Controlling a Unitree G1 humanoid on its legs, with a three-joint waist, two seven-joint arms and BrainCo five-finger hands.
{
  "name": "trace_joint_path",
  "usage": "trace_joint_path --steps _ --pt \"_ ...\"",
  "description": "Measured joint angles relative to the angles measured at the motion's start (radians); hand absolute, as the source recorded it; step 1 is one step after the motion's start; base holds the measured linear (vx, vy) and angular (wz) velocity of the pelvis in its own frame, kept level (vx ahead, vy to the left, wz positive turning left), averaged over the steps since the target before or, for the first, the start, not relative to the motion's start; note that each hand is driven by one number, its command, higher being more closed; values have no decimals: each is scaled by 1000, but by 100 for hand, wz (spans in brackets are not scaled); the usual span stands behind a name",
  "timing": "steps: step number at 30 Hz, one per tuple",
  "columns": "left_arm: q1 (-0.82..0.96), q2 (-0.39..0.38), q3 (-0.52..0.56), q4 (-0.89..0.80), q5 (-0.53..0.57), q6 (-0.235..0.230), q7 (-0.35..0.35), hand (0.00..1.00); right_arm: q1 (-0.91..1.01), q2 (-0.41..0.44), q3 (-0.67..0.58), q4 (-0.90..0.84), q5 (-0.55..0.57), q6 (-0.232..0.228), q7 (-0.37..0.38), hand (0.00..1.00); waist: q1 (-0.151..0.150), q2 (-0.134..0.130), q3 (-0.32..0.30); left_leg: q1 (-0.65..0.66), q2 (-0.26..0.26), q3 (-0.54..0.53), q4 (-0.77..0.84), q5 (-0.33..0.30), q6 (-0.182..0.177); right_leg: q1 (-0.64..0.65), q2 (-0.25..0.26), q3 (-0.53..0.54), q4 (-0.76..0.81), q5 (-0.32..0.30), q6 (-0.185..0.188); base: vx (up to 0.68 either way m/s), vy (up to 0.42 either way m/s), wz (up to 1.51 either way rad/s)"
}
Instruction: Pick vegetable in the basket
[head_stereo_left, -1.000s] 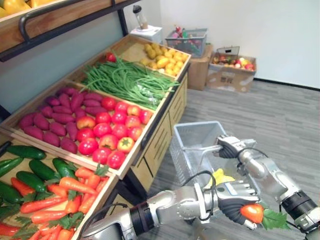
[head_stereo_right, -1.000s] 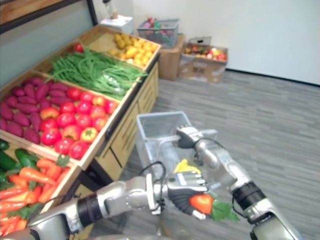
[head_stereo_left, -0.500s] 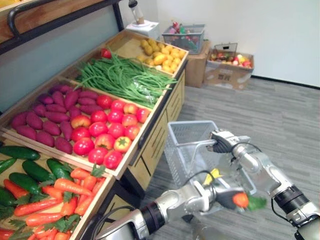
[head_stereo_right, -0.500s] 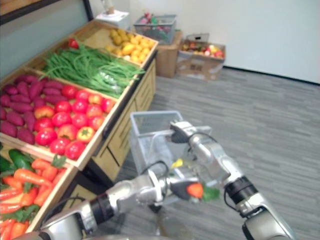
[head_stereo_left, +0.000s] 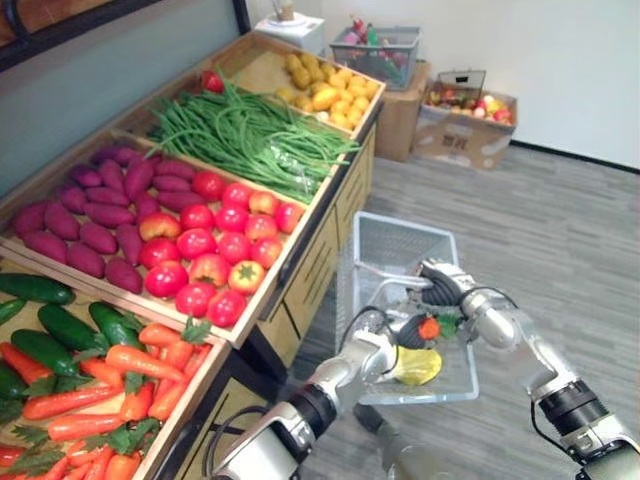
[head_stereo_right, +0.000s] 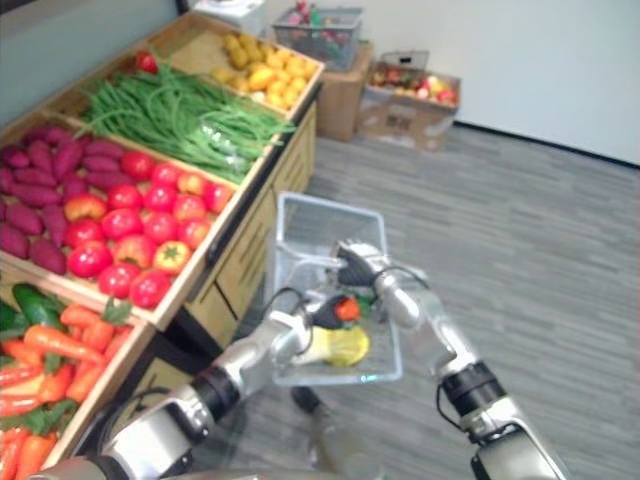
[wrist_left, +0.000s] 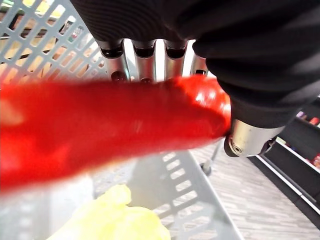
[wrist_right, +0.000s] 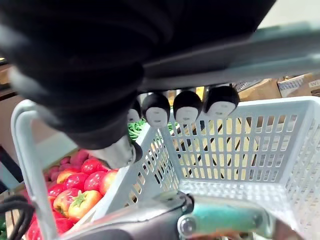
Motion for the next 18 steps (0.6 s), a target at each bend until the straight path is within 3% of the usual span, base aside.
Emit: trace_joint_path --steps 9,13,18 --pt "-8 0 -5 19 0 -1 -9 0 1 0 0 1 1 8 3 100 -4 -3 22 -2 -25 -1 -30 5 1 1 -16 5 -17 4 6 18 -9 0" --pt "-19 1 -72 9 -1 -19 -38 0 31 0 -4 1 0 7 3 100 1 -4 23 -9 -25 -13 -33 5 2 4 -29 -10 -24 4 6 5 -37 13" --pt "-18 15 -185 -170 -5 -66 -75 0 101 8 -92 -3 -1 7 2 100 9 -7 24 -38 -13 -63 -29 4 3 6 -49 -61 -26 3 5 -21 -51 29"
